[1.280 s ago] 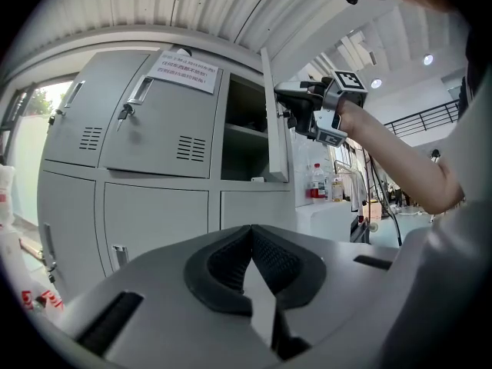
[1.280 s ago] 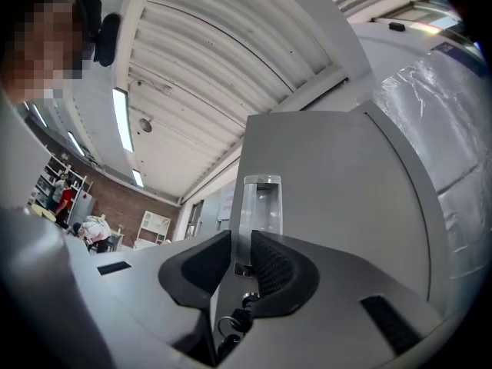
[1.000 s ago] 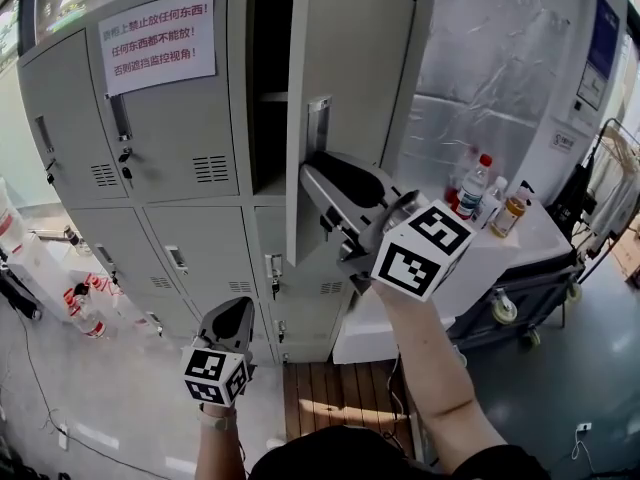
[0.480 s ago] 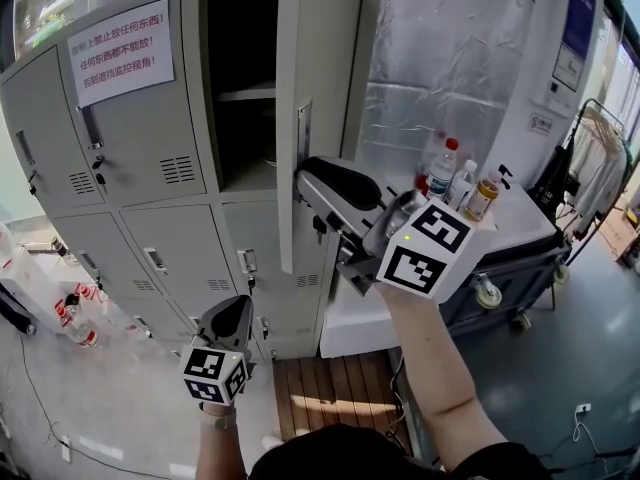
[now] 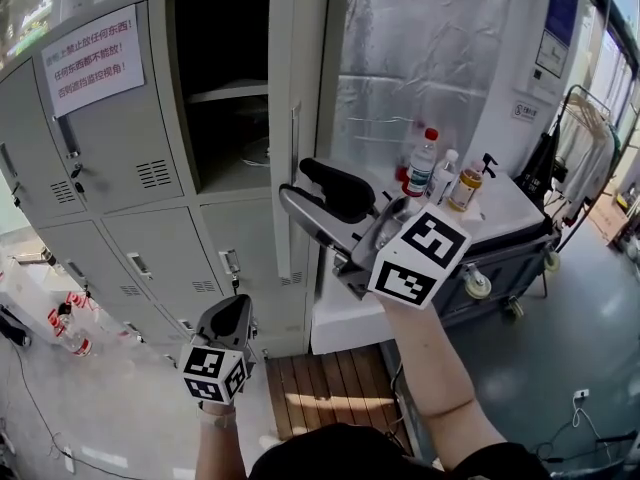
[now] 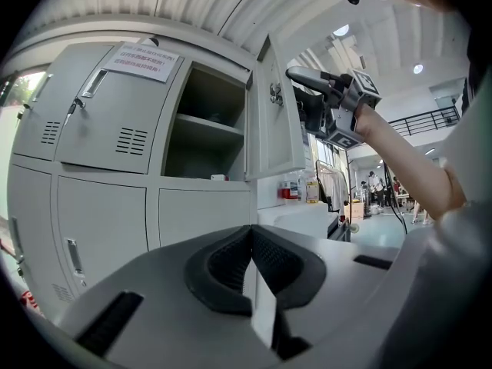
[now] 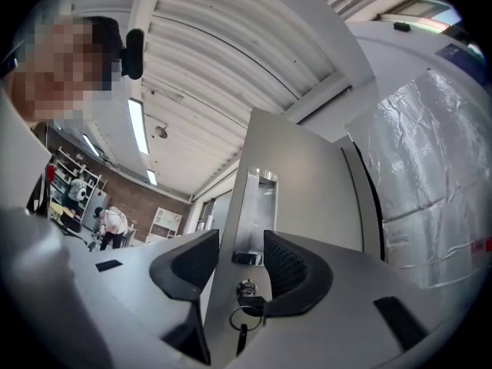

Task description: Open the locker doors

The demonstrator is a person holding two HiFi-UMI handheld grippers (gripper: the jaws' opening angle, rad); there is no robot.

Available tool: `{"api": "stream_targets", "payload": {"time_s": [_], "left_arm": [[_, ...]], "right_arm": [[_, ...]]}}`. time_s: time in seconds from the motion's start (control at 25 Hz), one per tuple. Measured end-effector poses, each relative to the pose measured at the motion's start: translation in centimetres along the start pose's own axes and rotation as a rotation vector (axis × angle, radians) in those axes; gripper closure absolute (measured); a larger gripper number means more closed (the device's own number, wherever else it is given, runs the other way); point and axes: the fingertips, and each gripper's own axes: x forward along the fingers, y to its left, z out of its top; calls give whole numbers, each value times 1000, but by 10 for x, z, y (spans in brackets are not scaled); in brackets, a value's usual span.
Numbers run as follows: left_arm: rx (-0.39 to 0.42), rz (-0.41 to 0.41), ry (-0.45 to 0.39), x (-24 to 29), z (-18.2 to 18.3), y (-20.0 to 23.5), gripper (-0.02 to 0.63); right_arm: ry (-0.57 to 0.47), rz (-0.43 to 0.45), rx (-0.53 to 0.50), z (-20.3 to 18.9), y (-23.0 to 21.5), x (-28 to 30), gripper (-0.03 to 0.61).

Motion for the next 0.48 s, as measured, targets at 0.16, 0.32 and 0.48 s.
{"api": "stream_targets", "payload": {"time_s": [0.16, 0.32, 0.48], "left_arm": [[-1, -13, 4, 9, 0, -4, 596], [6, -40, 8, 21, 1, -15, 597], [13, -82, 15, 36, 0, -34, 597]], "right_arm": [[-9, -19, 10, 2, -8, -13, 359], [-32, -44, 20, 6, -16, -34, 356], [-43, -71, 18, 10, -25, -55, 362]]}}
